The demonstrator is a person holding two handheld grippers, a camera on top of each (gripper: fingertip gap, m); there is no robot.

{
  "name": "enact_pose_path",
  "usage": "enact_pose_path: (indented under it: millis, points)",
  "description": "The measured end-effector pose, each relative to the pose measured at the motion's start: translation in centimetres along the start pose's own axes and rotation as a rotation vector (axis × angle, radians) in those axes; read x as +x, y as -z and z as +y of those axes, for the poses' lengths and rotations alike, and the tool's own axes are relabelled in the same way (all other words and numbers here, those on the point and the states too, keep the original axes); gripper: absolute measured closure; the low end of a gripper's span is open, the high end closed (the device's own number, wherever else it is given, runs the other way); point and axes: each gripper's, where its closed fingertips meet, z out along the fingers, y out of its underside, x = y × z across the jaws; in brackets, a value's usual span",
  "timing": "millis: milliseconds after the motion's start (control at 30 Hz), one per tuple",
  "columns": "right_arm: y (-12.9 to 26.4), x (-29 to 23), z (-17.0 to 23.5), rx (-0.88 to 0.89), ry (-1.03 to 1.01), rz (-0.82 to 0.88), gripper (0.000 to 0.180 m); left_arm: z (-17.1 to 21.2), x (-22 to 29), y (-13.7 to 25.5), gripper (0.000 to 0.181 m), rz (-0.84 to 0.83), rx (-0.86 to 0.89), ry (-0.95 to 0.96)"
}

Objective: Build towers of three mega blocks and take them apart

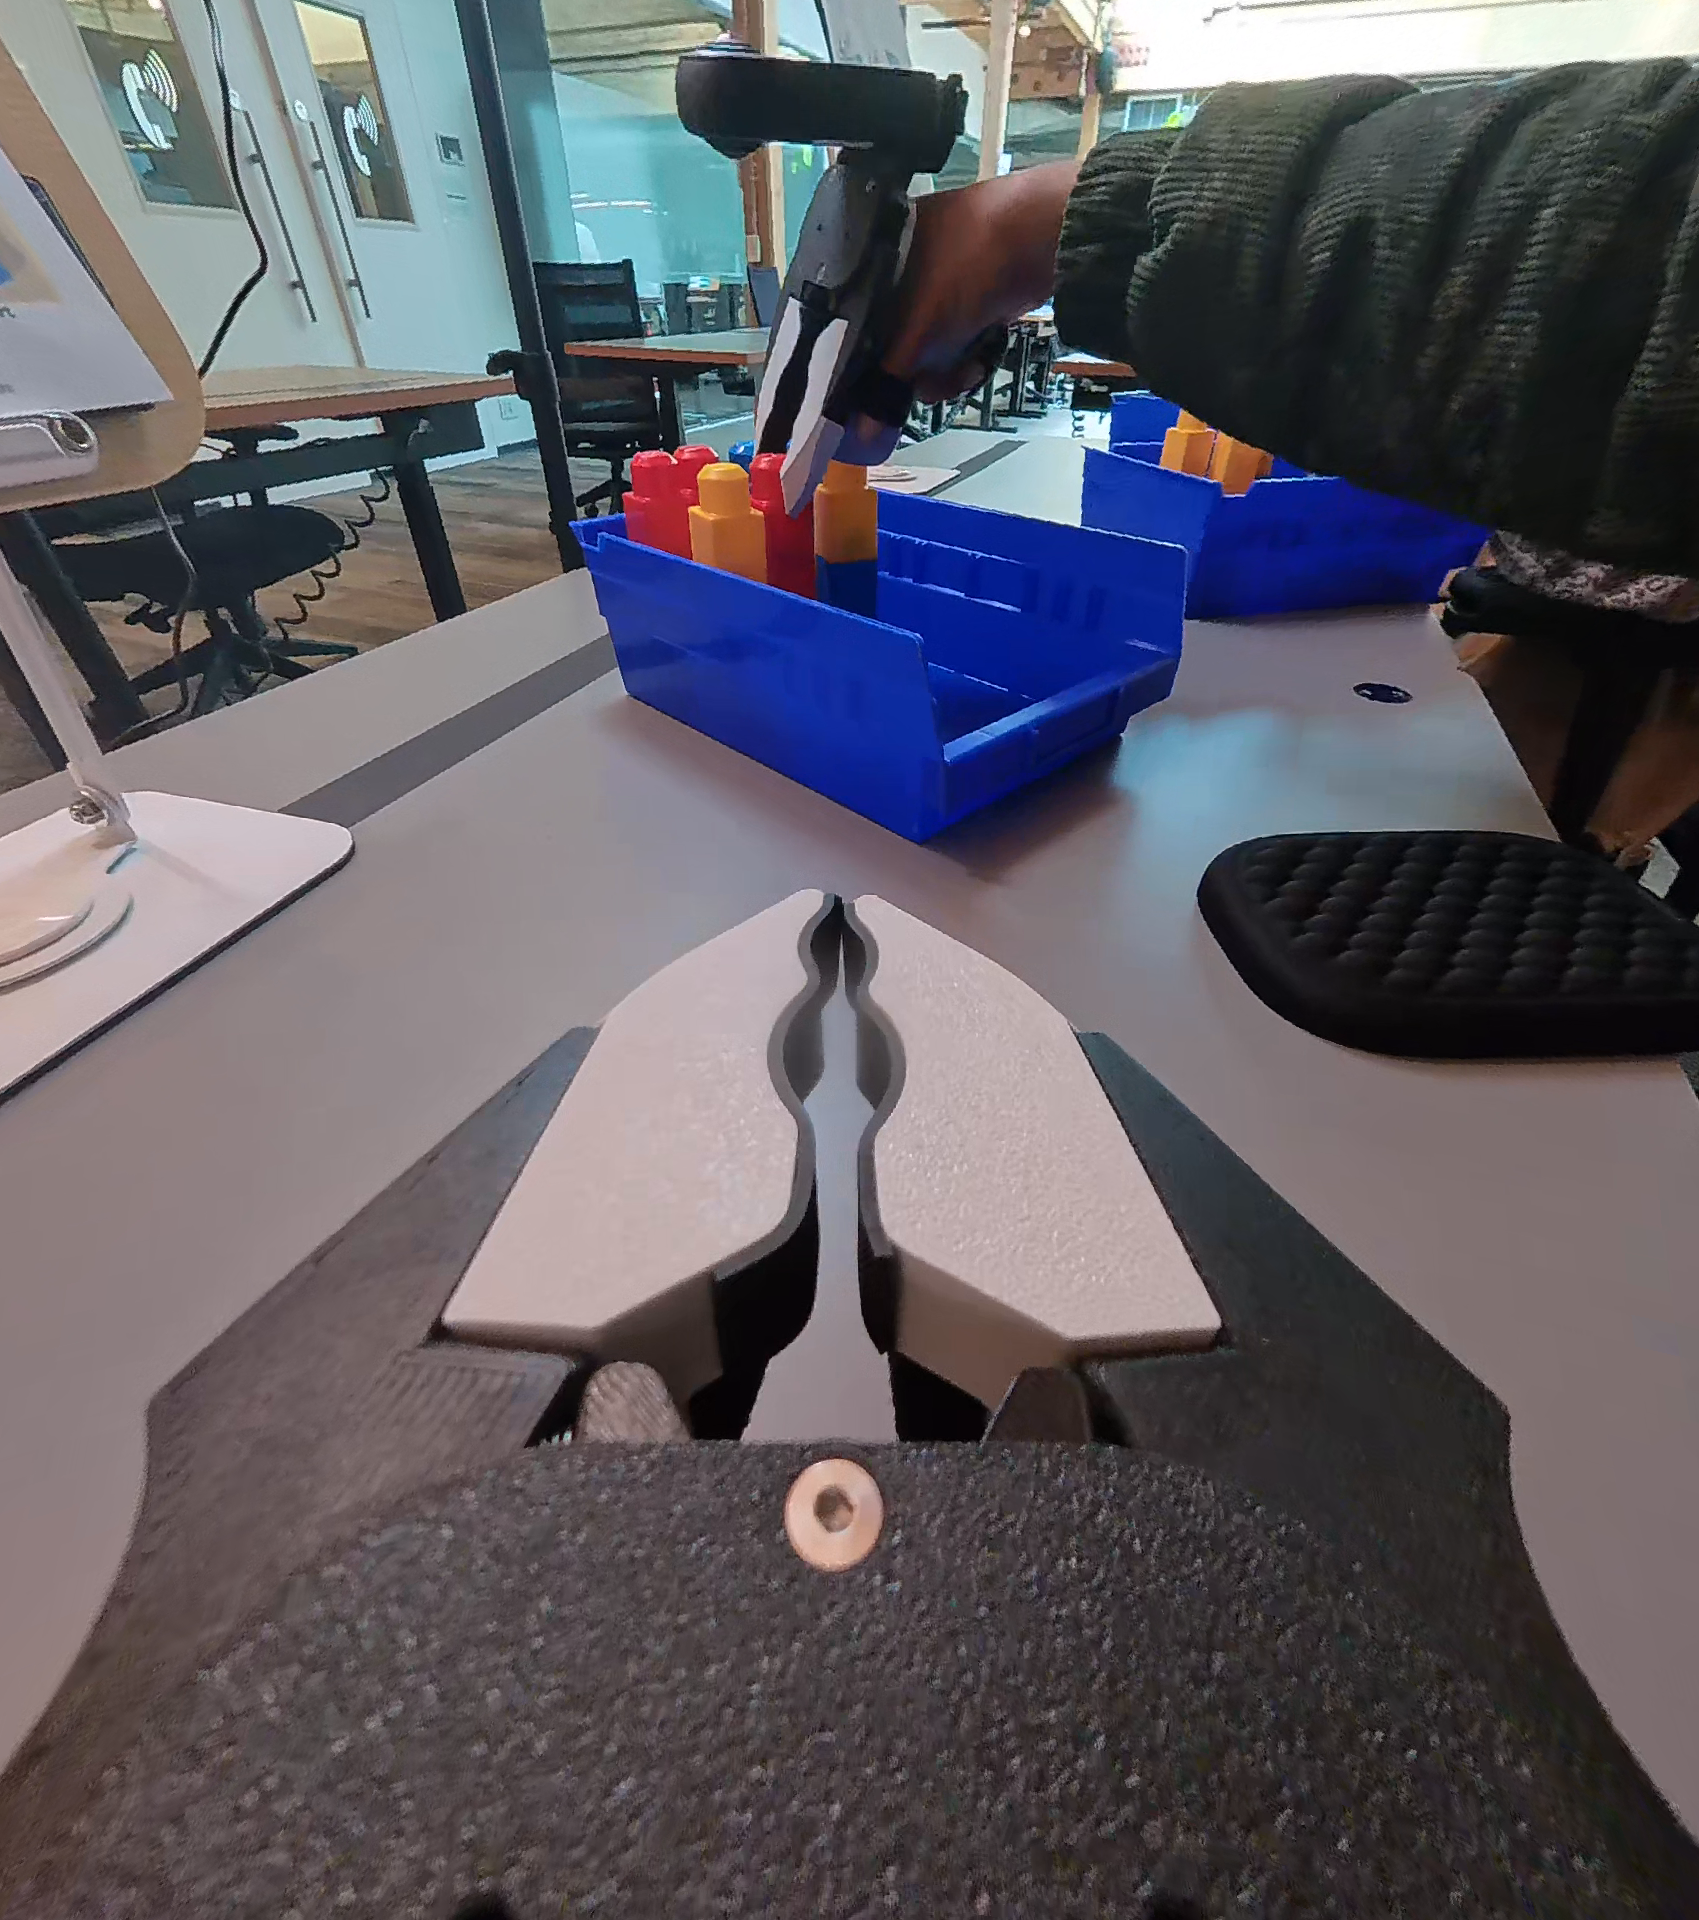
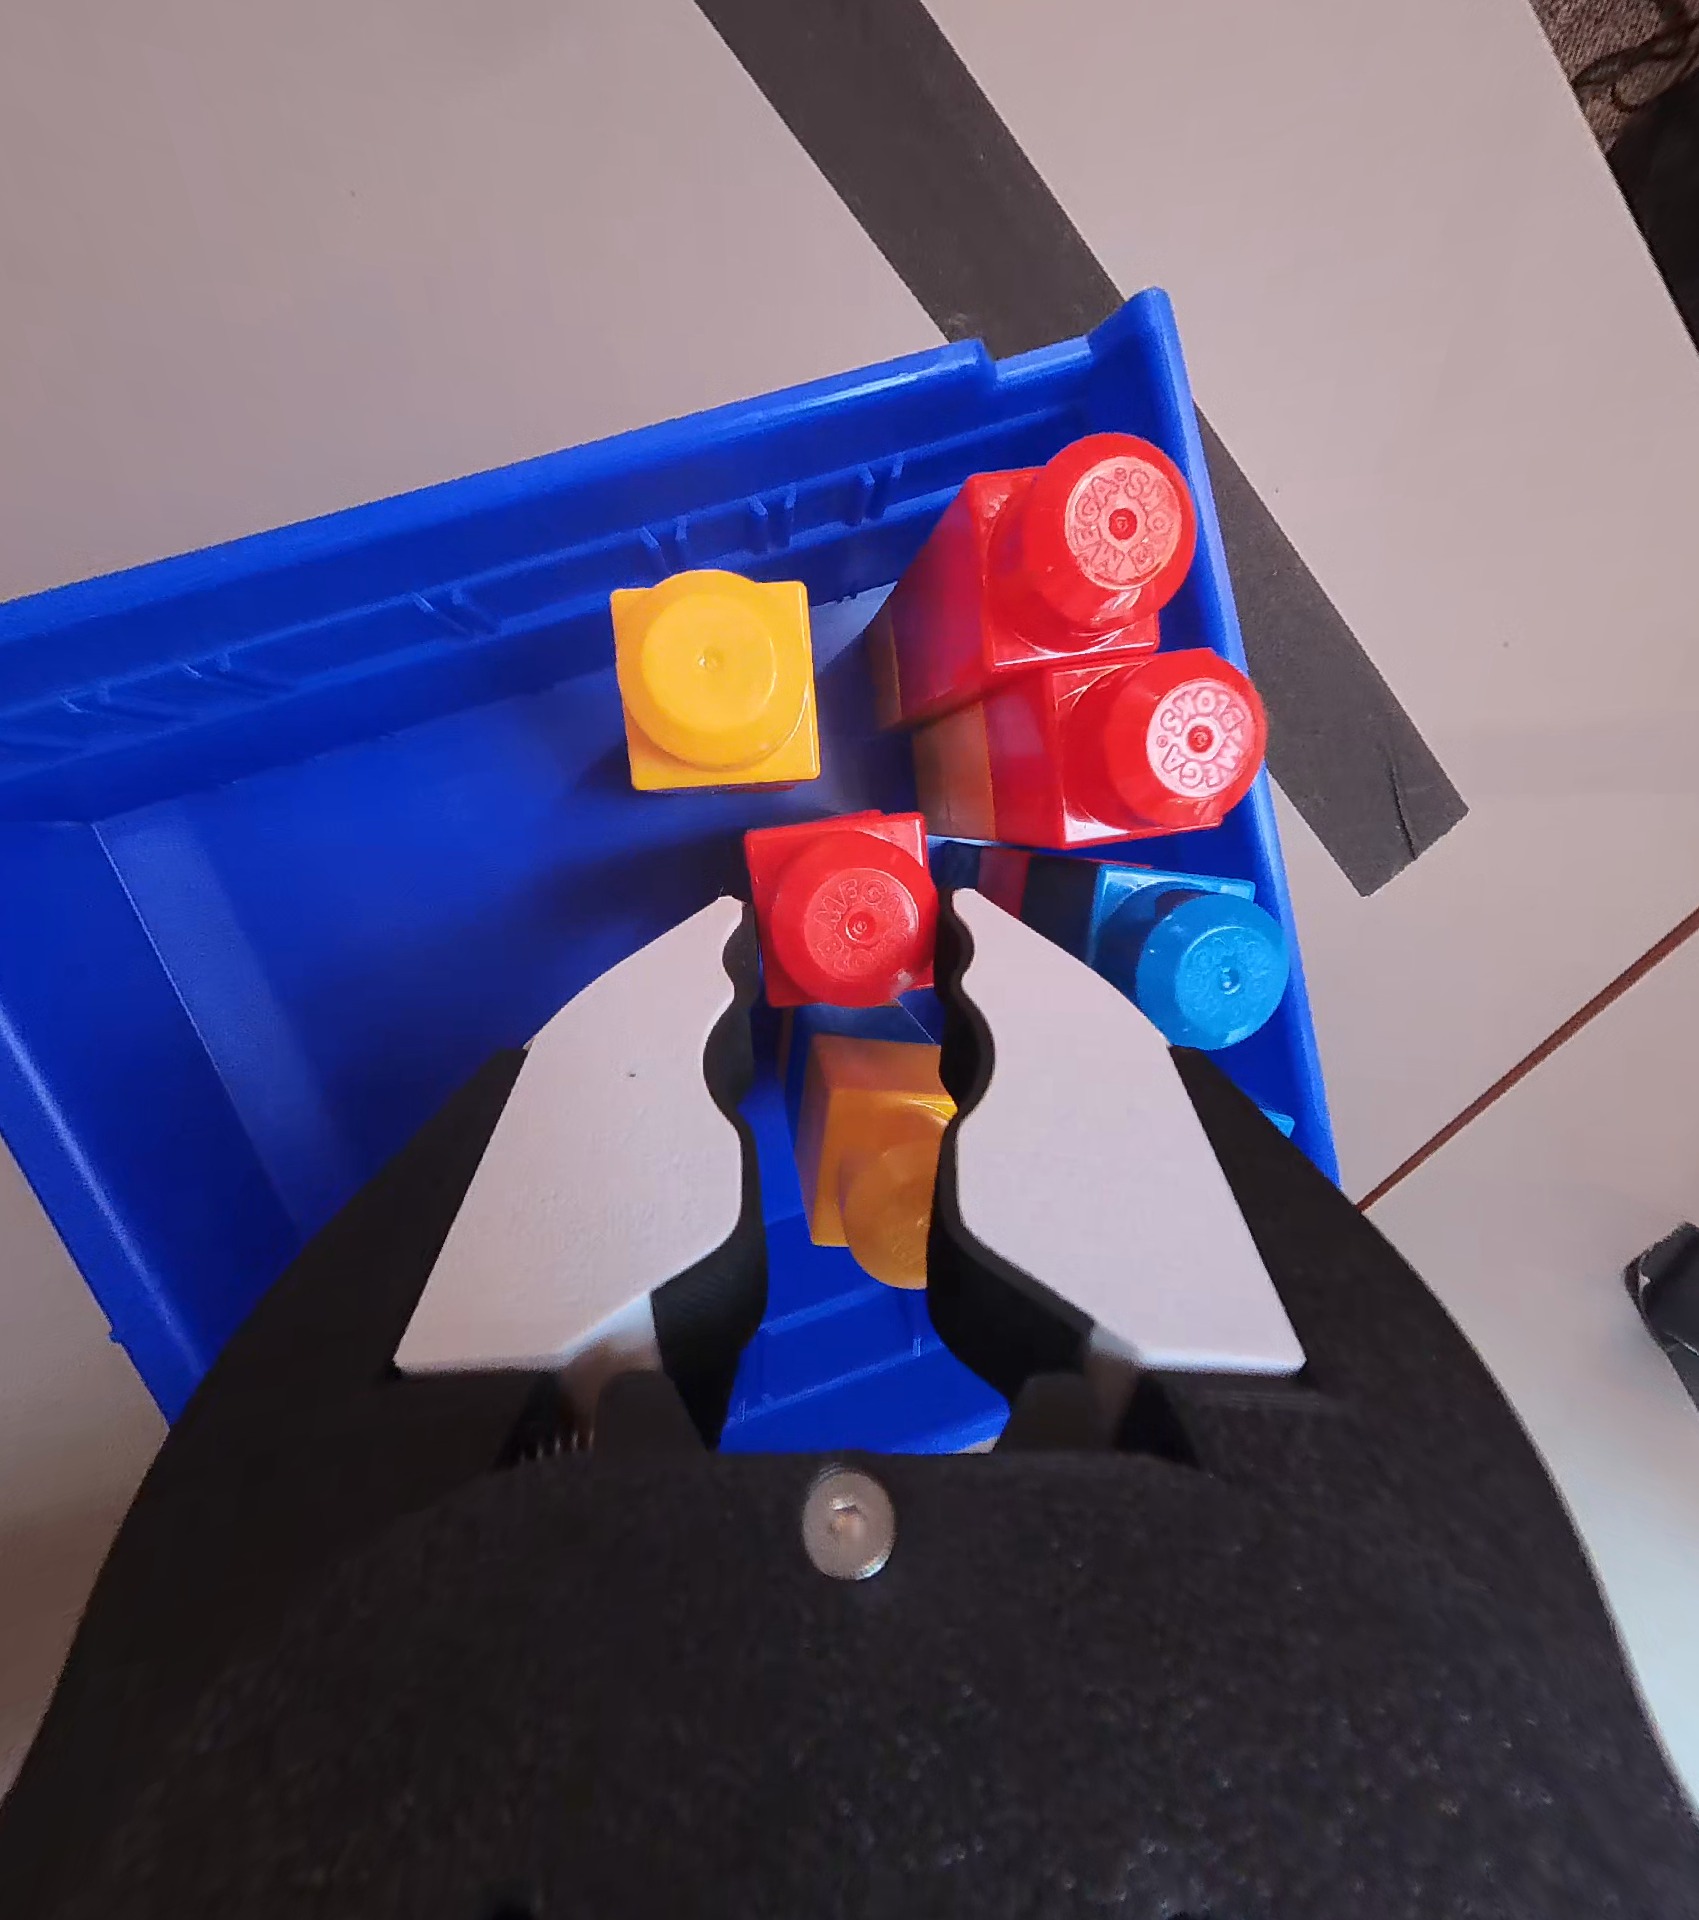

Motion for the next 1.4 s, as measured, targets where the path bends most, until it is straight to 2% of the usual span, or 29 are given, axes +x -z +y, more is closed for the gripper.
enact_pose_path:
  millis: [133,167,200,333,500,533,600,700,800,900,967,1033,1133,1200,1267,1400]
  points:
    - [-0.5,0.4,1.4,-0.104,-0.004,0.026,0.142,0.1,0.0,-0.1,0.181,0.006,-0.006,0.008]
    - [-0.9,0.2,1.8,-0.127,0.004,0.028,0.13,0.2,0.0,-0.1,0.181,0.008,-0.008,0.008]
    - [-1.0,0.0,1.8,-0.117,0.011,0.03,0.125,0.2,0.0,-0.1,0.181,0.008,-0.009,0.008]
    - [0.5,-0.1,-0.3,0.037,0.027,0.064,0.123,0.5,-0.2,-0.2,0.181,0.013,-0.013,0.022]
    - [0.2,0.1,0.1,-0.006,0.061,0.11,0.122,0.7,0.2,-0.6,0.181,0.027,-0.028,0.017]
    - [-0.3,0.1,0.3,-0.025,0.069,0.113,0.123,0.8,0.4,-0.7,0.181,0.028,-0.032,0.01]
    - [-0.8,0.1,0.6,-0.067,0.105,0.139,0.14,0.8,0.5,-0.6,0.181,0.024,-0.037,-0.01]
    - [1.4,-1.5,0.5,-0.098,0.19,0.14,0.145,0.6,0.3,-0.3,0.174,0.002,-0.045,-0.026]
    - [6.0,-5.8,-0.3,-0.018,0.262,0.066,0.145,-0.5,0.5,-0.3,0.158,-0.007,-0.016,-0.023]
    - [10.2,-12.8,-3.0,0.205,0.367,-0.029,0.145,-1.5,1.6,-1.1,0.141,-0.005,-0.011,-0.051]
    - [11.7,-18.7,-5.4,0.387,0.42,-0.115,0.145,-2.1,3.0,-1.9,0.13,0.005,-0.015,-0.083]
    - [11.5,-24.1,-7.2,0.501,0.456,-0.165,0.145,-2.7,4.2,-2.5,0.121,-0.014,-0.029,-0.161]
    - [9.3,-31.4,-8.4,0.573,0.531,-0.251,0.145,-3.4,5.2,-2.5,0.126,-0.052,-0.035,-0.293]
    - [8.2,-34.8,-8.9,0.614,0.548,-0.314,0.145,-2.6,5.4,-2.3,0.131,-0.04,-0.085,-0.334]
    - [7.9,-36.9,-9.5,0.664,0.549,-0.381,0.145,-1.3,6.1,-2.1,0.14,0.024,-0.139,-0.325]
    - [7.6,-38.1,-9.7,0.69,0.58,-0.438,0.145,-0.3,6.6,-1.6,0.144,0.084,-0.195,-0.286]
